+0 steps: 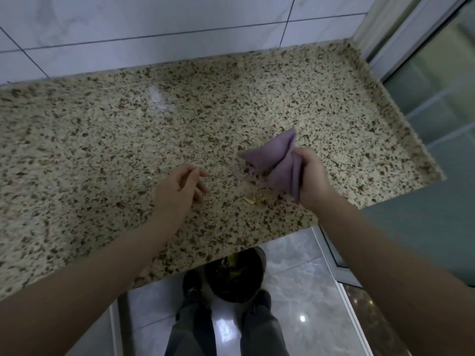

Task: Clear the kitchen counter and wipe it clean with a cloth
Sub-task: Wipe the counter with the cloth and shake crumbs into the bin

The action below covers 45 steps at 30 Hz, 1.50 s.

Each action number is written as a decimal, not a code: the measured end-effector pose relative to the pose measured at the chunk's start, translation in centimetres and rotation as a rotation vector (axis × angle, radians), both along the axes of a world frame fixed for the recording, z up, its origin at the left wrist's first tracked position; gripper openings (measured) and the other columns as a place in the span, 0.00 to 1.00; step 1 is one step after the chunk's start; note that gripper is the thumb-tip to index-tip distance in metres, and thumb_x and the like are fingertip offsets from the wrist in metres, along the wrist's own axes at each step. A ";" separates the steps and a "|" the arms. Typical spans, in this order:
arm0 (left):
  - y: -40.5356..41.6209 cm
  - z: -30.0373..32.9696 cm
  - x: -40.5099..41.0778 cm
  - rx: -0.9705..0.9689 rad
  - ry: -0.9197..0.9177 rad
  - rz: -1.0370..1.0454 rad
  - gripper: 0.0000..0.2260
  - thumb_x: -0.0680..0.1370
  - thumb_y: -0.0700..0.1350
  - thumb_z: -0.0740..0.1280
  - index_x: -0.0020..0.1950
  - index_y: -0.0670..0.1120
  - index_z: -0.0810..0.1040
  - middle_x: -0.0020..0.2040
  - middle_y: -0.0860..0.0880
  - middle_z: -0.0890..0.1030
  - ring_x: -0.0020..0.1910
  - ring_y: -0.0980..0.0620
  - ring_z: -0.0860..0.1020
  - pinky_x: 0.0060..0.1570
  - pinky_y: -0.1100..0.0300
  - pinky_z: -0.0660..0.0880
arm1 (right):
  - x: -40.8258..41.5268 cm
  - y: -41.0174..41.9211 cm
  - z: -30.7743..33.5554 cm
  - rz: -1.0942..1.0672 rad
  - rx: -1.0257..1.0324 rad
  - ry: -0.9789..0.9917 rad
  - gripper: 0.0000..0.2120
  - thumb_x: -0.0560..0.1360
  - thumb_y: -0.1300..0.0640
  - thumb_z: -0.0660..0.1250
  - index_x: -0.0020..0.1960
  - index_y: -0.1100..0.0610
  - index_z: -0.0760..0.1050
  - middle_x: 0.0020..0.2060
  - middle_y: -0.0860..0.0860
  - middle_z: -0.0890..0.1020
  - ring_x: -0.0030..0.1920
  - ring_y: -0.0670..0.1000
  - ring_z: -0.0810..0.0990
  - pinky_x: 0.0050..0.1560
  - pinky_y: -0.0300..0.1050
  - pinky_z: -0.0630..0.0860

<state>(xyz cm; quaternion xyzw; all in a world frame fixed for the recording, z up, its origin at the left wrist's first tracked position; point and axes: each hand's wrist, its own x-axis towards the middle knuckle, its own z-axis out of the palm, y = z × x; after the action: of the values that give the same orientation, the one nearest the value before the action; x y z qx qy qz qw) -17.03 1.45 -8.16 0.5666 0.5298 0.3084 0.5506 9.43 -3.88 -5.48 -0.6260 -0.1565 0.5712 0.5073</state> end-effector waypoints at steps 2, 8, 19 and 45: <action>0.6 0.0 -0.4 -0.007 0.009 0.010 0.12 0.83 0.50 0.60 0.45 0.52 0.81 0.36 0.47 0.83 0.30 0.43 0.81 0.34 0.49 0.81 | 2.2 -0.2 1.3 -0.039 0.077 0.022 0.26 0.76 0.43 0.58 0.63 0.60 0.78 0.55 0.64 0.82 0.52 0.62 0.83 0.46 0.58 0.81; 1.8 -0.3 -1.0 0.017 0.053 0.085 0.12 0.83 0.49 0.59 0.46 0.48 0.80 0.37 0.48 0.83 0.30 0.51 0.81 0.30 0.64 0.77 | 6.4 -3.6 3.3 -0.113 0.176 -0.205 0.18 0.78 0.42 0.59 0.54 0.49 0.84 0.53 0.54 0.86 0.52 0.53 0.85 0.48 0.49 0.82; 6.7 -1.4 -5.5 0.302 0.388 0.081 0.07 0.82 0.45 0.61 0.54 0.54 0.78 0.57 0.55 0.78 0.55 0.60 0.76 0.52 0.68 0.73 | 1.4 -2.9 -4.7 0.009 -0.258 -0.695 0.27 0.83 0.42 0.52 0.79 0.53 0.60 0.78 0.51 0.62 0.78 0.54 0.58 0.79 0.56 0.53; 13.4 -6.7 -5.4 0.585 1.142 -0.201 0.25 0.83 0.53 0.45 0.80 0.48 0.57 0.81 0.48 0.53 0.80 0.45 0.49 0.77 0.44 0.51 | -1.0 27.0 -4.5 0.587 0.011 -1.201 0.21 0.86 0.55 0.48 0.75 0.60 0.66 0.79 0.57 0.55 0.80 0.56 0.49 0.76 0.43 0.42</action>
<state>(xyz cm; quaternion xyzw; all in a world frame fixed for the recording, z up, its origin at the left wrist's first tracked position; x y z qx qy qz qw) -22.47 14.88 -14.88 0.8149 0.5775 0.0371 0.0311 8.47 23.11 -9.99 -0.7641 -0.5786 0.2369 0.1588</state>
